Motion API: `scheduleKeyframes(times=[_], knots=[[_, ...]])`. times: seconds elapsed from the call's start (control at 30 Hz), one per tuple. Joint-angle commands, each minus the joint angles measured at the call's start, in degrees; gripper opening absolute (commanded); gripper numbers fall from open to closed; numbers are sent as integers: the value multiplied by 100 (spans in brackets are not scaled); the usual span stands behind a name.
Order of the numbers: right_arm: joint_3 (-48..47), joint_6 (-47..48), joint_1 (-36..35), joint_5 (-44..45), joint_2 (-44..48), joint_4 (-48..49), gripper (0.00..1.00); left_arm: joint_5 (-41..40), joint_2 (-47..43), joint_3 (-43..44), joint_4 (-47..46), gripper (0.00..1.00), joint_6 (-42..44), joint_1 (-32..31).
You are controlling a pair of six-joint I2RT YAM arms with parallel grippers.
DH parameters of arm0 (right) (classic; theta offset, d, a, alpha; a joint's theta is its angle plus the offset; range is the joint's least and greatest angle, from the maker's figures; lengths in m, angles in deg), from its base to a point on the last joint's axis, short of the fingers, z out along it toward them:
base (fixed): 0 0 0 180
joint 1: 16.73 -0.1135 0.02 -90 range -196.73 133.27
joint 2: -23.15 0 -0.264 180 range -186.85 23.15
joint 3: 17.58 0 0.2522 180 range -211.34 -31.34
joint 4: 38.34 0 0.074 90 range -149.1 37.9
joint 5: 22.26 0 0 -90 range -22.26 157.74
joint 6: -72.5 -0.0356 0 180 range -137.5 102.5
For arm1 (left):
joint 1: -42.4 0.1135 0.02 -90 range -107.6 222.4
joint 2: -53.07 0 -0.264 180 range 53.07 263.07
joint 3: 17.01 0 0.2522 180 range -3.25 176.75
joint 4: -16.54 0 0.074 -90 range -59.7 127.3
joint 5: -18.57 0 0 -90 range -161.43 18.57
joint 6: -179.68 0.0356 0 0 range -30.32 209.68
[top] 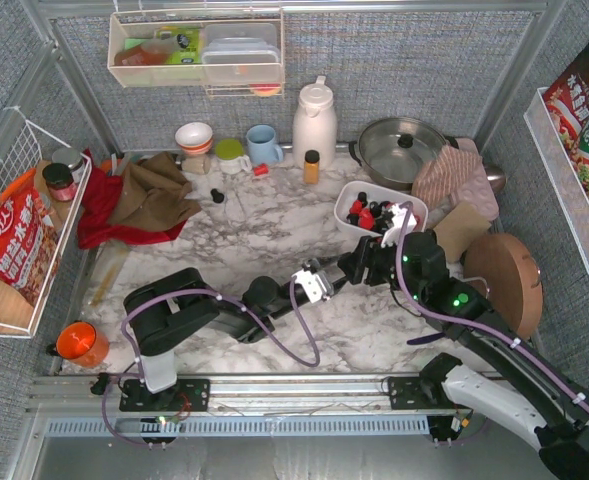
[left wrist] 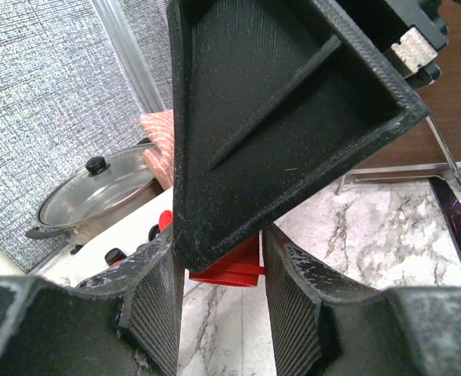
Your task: Mix the coffee capsules in the storage basket
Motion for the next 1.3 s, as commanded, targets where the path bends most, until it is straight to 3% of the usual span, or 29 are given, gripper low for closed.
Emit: scheduleKeyframes(times=[0.0,0.2,0.4,0.53,0.57,0.6,0.8,1.07,1.27], knots=[[58,-320,5,-133,56,203,61,31,-71,61,-1326,40,39,-18],[115,-459,9,-66,118,221,49,-155,-15,99,-1326,42,58,-19],[148,-499,23,14,76,198,29,-258,47,119,-1326,49,27,-25],[172,-505,32,99,13,232,17,-303,76,111,-1326,70,13,-23],[176,-497,36,130,-12,256,15,-315,83,93,-1326,88,3,-27],[170,-480,36,169,-47,277,14,-327,83,82,-1326,98,-2,-22],[-10,41,67,866,-497,425,10,-711,4,-113,-1326,99,6,-18],[-587,1372,590,2967,-2278,1351,12,-3017,-397,-663,-1321,99,-333,-20],[-1228,1471,1385,2958,-3919,2055,18,-5263,-847,-1160,-1317,99,-810,19]])
